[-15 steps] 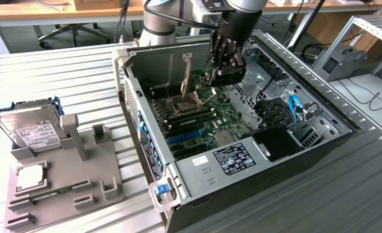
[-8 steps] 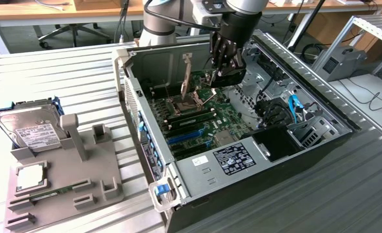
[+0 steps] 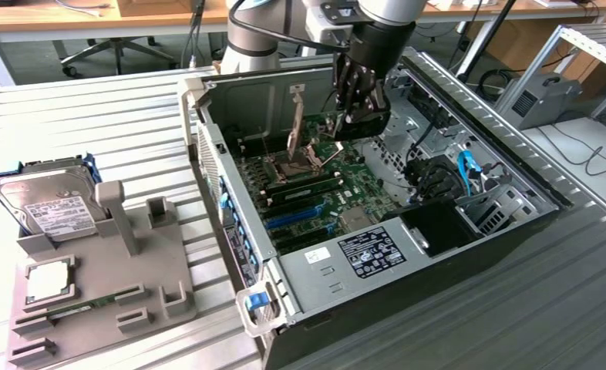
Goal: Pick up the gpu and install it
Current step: 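Insert the gpu into the slot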
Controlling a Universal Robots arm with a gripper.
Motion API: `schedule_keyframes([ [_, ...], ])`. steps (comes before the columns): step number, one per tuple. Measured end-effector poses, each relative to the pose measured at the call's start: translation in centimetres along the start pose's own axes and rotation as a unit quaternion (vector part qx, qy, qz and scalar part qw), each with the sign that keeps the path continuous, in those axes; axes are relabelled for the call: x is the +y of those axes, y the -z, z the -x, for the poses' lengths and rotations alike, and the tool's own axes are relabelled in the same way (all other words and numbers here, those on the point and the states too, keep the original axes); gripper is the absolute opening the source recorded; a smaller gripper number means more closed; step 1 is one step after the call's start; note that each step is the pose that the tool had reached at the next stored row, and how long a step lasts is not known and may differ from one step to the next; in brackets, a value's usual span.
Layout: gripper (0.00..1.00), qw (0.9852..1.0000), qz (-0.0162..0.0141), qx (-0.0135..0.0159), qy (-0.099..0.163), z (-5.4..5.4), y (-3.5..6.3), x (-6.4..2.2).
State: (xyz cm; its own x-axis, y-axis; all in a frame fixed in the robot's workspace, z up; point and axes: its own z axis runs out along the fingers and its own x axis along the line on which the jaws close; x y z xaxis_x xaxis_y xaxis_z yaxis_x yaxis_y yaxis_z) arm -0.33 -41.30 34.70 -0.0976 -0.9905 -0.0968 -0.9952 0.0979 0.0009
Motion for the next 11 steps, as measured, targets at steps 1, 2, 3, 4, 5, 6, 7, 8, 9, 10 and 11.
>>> schedule_keyframes([
  [1, 0.28, 1.0000, 0.0000, 0.0000, 0.000, -0.02, -0.03, 0.00],
  [2, 0.28, 1.0000, 0.0000, -0.0001, 0.000, -0.04, -0.06, 0.00],
  [3, 0.28, 1.0000, 0.0000, 0.0000, 0.000, -0.06, -0.08, -0.01],
  [4, 0.28, 1.0000, 0.0000, -0.0001, 0.000, -0.08, -0.11, -0.01],
  [5, 0.28, 1.0000, 0.0000, 0.0000, 0.000, -0.11, -0.14, -0.01],
  [6, 0.28, 1.0000, 0.0000, 0.0000, 0.000, -0.12, -0.16, -0.01],
  [7, 0.28, 1.0000, 0.0000, 0.0000, 0.000, -0.15, -0.20, -0.01],
  [8, 0.28, 1.0000, 0.0000, 0.0000, 0.000, -0.16, -0.22, -0.01],
  [9, 0.28, 1.0000, 0.0000, 0.0000, 0.000, -0.18, -0.25, -0.02],
  [10, 0.28, 1.0000, 0.0000, 0.0000, 0.000, -0.20, -0.27, -0.02],
  [11, 0.28, 1.0000, 0.0000, 0.0000, 0.000, -0.22, -0.30, -0.02],
])
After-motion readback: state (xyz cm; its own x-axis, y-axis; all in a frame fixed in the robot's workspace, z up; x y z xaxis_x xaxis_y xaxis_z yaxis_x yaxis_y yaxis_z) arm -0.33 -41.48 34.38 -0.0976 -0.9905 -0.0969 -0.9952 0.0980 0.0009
